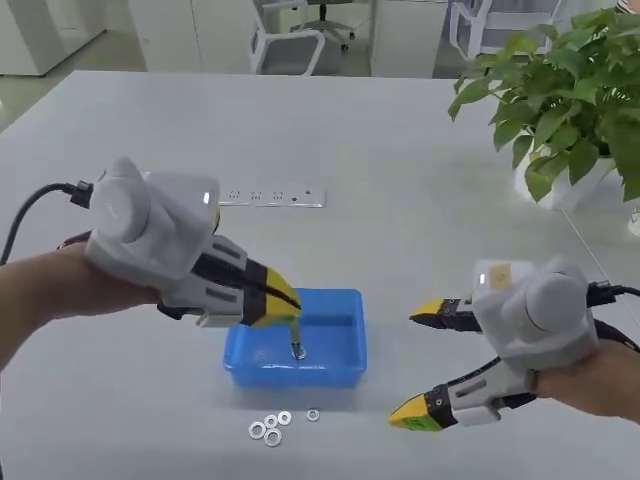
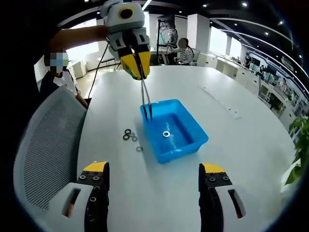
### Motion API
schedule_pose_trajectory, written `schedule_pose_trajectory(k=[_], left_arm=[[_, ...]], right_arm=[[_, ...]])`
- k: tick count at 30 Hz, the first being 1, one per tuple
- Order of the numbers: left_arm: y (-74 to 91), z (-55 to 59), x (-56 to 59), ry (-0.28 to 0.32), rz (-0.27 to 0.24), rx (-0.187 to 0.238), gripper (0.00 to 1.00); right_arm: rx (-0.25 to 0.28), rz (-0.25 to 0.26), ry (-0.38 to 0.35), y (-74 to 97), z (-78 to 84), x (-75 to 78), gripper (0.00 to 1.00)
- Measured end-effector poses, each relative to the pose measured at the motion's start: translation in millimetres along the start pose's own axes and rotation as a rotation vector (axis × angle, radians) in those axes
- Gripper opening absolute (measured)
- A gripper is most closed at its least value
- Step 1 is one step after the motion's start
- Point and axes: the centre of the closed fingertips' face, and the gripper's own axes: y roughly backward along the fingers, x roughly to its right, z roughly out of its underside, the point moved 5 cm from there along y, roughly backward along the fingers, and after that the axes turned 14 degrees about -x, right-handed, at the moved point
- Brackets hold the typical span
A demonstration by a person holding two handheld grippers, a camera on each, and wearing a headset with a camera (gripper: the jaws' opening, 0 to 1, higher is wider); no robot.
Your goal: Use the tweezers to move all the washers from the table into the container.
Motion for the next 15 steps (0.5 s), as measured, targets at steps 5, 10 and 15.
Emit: schedule_pose_trajectory(k=[5,10,15], left_arm=[[-1.8,-0.4,5.5,-0.006,0.008,0.002,0.05],[-7.6,2.1,12.3,-0.011,0.022,0.005,0.05],[-13.4,4.4,16.5,-0.012,0.034,0.008,0.05]], right_arm=[[-0.001,0.000,-0.007,0.2,3.6,-2.8,0.77],[-0.005,0.001,-0.014,-0.4,6.9,-4.9,0.77],[-0.007,0.001,-0.018,-1.9,9.9,-6.9,0.77]])
